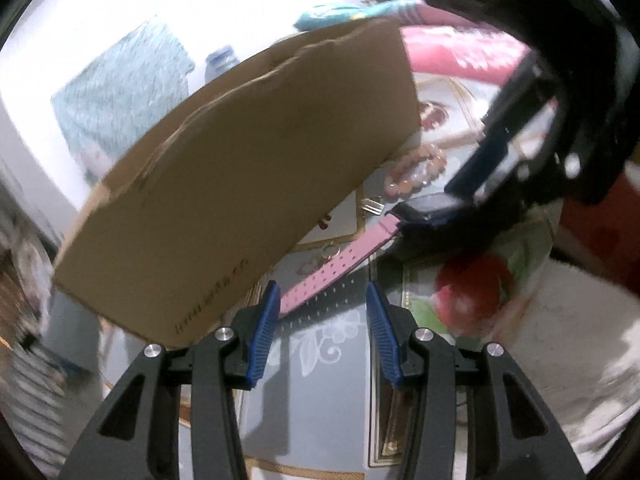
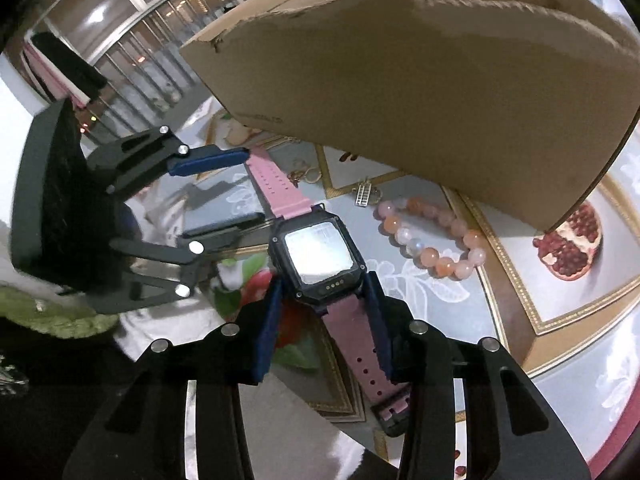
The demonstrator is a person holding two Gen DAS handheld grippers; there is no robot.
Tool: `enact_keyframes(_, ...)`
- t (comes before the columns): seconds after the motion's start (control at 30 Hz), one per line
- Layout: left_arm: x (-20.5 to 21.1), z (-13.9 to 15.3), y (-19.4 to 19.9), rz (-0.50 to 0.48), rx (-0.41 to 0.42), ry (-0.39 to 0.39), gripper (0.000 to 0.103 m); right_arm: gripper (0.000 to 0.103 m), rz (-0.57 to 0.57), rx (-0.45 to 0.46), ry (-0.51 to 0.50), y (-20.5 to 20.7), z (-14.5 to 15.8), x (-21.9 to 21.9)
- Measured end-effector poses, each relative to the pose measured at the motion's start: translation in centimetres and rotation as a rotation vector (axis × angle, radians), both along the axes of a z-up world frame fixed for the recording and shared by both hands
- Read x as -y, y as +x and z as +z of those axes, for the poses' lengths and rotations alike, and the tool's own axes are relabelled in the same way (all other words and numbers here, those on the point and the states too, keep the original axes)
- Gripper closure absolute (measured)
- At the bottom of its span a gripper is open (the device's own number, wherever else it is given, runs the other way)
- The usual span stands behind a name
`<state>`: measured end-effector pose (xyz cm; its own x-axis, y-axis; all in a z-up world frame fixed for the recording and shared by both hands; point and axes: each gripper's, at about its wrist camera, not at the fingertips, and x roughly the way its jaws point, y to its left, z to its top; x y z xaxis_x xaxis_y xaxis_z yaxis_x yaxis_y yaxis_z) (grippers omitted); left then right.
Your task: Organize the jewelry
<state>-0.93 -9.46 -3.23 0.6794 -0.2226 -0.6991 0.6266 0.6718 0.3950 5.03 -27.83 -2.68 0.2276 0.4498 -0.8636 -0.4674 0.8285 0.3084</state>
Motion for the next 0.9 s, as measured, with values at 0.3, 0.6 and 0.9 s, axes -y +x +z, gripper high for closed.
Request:
enact_keyframes(0.3, 1.8, -0.4, 1.6, -0.015, -0.063, -0.002, 0.090, 0.065, 0.019, -0.016, 0.058, -1.1, 0.3, 0.8)
enact_keyframes(0.6, -0.2, 0.5, 6.0, 0.125, -0.381, -0.257, 0.093, 0.065, -0.002, 0.141, -0.102, -3.6, 0.3, -1.0)
enact_keyframes(0.9, -0.3, 0.5, 6.5, 0.172, -0.450, -0.334, 0.095, 0.090, -0.110, 0.307, -0.337, -6.9, 0.4, -1.1)
